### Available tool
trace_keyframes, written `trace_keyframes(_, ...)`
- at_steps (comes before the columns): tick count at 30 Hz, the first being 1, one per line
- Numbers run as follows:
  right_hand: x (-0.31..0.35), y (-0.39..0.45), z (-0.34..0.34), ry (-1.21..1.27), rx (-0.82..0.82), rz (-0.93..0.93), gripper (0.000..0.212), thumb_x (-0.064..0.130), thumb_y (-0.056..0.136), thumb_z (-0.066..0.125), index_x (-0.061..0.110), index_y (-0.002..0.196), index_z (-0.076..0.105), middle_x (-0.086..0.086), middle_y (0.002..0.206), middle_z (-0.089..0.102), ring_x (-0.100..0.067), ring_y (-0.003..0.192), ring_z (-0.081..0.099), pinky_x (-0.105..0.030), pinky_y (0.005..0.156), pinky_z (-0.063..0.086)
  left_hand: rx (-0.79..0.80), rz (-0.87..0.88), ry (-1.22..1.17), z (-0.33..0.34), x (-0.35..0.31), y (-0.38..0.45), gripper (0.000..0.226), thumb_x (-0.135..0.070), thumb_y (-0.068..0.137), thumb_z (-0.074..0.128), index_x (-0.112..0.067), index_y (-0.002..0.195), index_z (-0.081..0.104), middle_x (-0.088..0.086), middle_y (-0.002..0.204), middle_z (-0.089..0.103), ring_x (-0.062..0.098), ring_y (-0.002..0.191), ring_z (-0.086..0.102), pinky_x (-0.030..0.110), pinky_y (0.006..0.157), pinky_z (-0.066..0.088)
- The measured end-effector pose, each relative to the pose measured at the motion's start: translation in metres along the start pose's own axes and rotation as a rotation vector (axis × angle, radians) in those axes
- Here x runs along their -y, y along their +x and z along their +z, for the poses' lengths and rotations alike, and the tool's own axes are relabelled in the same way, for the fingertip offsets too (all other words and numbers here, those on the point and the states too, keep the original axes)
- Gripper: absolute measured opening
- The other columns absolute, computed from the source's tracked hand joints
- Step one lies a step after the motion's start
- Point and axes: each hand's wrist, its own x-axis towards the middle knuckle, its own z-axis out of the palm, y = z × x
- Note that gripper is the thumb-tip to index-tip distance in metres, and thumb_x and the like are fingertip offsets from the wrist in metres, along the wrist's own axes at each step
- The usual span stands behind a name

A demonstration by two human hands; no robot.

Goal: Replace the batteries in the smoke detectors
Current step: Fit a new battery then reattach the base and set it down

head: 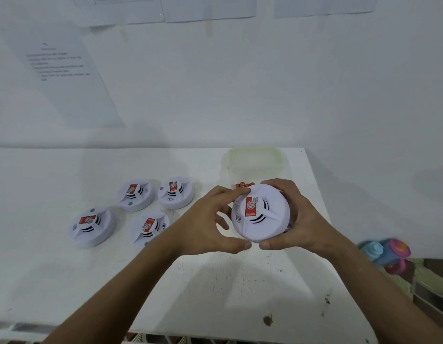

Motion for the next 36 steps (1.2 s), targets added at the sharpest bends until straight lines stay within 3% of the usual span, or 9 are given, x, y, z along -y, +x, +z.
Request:
trace_keyframes(3,-0.002,0.008,0.009,-0.016,-0.027,-0.006,0.096,0.032,0.049,0.092,0.022,0.134,0.049,0.002,0.133,0.056,-0.027,0.122,0.054,-0.049,0.093,0.055,-0.042,-0.036,-0.06,-0.002,0.003,-0.004,0.093,-0.037,0.061,0.09,-0.047,0.136,0.038,-0.019,0.13,0.046,0.009,0.109,0.059,0.017,0.083,0.055)
trace_keyframes(7,-0.001,0.021,0.025,-0.069,-0.01,-0.007,0.09,0.039,0.048,0.091,0.032,0.129,0.052,0.011,0.129,0.06,-0.023,0.119,0.056,-0.047,0.094,0.054,-0.13,-0.044,-0.116,-0.014,0.015,-0.013,0.087,-0.037,0.055,0.092,-0.05,0.127,0.045,-0.02,0.121,0.052,0.014,0.102,0.064,0.024,0.072,0.059)
trace_keyframes(12,0.008,0.045,0.056,-0.14,0.041,0.003,0.096,0.037,0.048,0.093,0.033,0.133,0.05,0.015,0.129,0.06,-0.016,0.118,0.056,-0.029,0.089,0.053,-0.17,0.01,0.04,-0.051,0.032,-0.03,0.086,-0.044,0.052,0.09,-0.04,0.128,0.049,-0.018,0.116,0.05,0.013,0.099,0.056,0.013,0.063,0.049)
trace_keyframes(17,0.021,0.08,0.107,-0.189,0.057,-0.016,0.095,0.034,0.048,0.096,0.046,0.129,0.049,0.02,0.128,0.058,-0.014,0.112,0.055,-0.036,0.084,0.053,-0.152,0.002,0.115,-0.106,0.058,-0.052,0.085,-0.039,0.052,0.093,-0.043,0.125,0.049,-0.024,0.112,0.048,0.0,0.101,0.053,0.008,0.066,0.045)
trace_keyframes(21,0.029,0.111,0.152,-0.19,0.053,-0.029,0.094,0.031,0.049,0.096,0.038,0.132,0.05,0.019,0.129,0.058,-0.012,0.113,0.054,-0.023,0.083,0.046,-0.136,-0.02,0.084,-0.154,0.082,-0.069,0.084,-0.033,0.051,0.095,-0.037,0.124,0.055,-0.026,0.105,0.048,0.002,0.094,0.055,0.009,0.063,0.044)
trace_keyframes(25,0.031,0.142,0.191,-0.194,0.061,-0.027,0.096,0.028,0.048,0.097,0.036,0.132,0.051,0.017,0.129,0.058,-0.011,0.119,0.053,-0.022,0.091,0.048,-0.147,0.01,0.086,-0.194,0.106,-0.084,0.081,-0.028,0.049,0.095,-0.037,0.121,0.058,-0.031,0.104,0.049,0.001,0.095,0.054,0.007,0.065,0.043)
trace_keyframes(29,0.036,0.165,0.231,-0.197,0.048,-0.024,0.097,0.035,0.044,0.095,0.039,0.131,0.05,0.027,0.125,0.057,-0.001,0.117,0.053,-0.01,0.089,0.044,-0.143,-0.01,0.139,-0.229,0.134,-0.098,0.087,-0.032,0.049,0.095,-0.034,0.126,0.056,-0.024,0.108,0.048,0.001,0.097,0.055,0.007,0.067,0.043)
trace_keyframes(36,0.042,0.19,0.279,-0.225,0.023,0.001,0.098,0.029,0.048,0.098,0.042,0.132,0.049,0.027,0.127,0.056,-0.003,0.119,0.052,-0.01,0.089,0.044,-0.127,-0.003,0.162,-0.271,0.168,-0.116,0.09,-0.038,0.049,0.094,-0.032,0.129,0.054,-0.018,0.11,0.048,0.004,0.09,0.058,0.009,0.065,0.044)
